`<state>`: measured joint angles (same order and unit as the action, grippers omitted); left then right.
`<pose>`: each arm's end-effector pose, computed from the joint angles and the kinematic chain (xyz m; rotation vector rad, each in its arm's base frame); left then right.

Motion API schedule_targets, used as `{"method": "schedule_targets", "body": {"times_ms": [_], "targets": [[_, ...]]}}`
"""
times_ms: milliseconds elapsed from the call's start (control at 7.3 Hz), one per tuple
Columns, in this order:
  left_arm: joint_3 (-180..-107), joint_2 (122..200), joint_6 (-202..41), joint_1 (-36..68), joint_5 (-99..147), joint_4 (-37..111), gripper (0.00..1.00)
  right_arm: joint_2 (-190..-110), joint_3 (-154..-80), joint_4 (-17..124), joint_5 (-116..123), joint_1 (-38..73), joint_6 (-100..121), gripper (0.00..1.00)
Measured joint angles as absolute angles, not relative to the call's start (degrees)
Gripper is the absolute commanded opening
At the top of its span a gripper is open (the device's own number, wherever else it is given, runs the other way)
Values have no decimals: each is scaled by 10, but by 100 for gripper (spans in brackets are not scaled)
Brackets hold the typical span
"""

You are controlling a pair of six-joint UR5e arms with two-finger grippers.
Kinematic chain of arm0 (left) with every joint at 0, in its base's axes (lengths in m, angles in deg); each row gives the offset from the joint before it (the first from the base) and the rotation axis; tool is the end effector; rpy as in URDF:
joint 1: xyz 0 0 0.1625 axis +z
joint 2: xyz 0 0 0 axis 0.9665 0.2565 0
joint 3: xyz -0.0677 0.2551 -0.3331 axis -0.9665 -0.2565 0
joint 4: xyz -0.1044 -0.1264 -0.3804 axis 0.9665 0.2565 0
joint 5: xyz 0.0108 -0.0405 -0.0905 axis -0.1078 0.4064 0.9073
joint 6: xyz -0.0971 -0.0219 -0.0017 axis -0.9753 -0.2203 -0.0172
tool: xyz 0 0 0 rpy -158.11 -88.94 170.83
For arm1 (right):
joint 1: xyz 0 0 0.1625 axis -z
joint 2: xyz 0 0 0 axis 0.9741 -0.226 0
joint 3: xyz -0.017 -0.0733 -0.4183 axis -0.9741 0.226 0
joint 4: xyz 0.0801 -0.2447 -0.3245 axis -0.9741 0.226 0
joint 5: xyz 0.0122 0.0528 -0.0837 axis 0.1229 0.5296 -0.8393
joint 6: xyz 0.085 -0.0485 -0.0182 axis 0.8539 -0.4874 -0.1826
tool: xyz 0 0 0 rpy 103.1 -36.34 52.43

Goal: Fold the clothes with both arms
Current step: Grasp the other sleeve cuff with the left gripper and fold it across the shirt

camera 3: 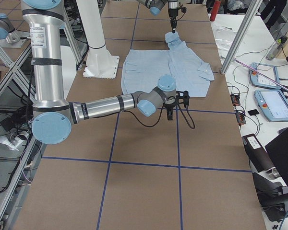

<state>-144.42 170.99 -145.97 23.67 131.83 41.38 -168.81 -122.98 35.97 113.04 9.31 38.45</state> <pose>0.3553 -0.5585 0.2771 -0.0076 1.2033 -0.2691 -0.1359 -0.5030 0.5089 0.1812 -0.9673 0.0814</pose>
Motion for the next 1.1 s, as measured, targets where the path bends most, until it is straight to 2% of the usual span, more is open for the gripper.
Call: {"method": "schedule_targets", "body": {"times_ms": [274,548,822,1096], "targets": [[-1367,1832,-1573,281,1282,412,0,-1693,-1219,359,1127,89,367,99],[-1257,1934,-1631,312,1232,425,0,-1693,-1207,358,1125,88,355,99],[-1164,1994,-1670,334,1186,471,0,-1692,-1192,358,1124,88,340,99],[-1118,2029,-1682,345,1159,491,0,-1692,-1188,358,1125,88,334,99]]}}
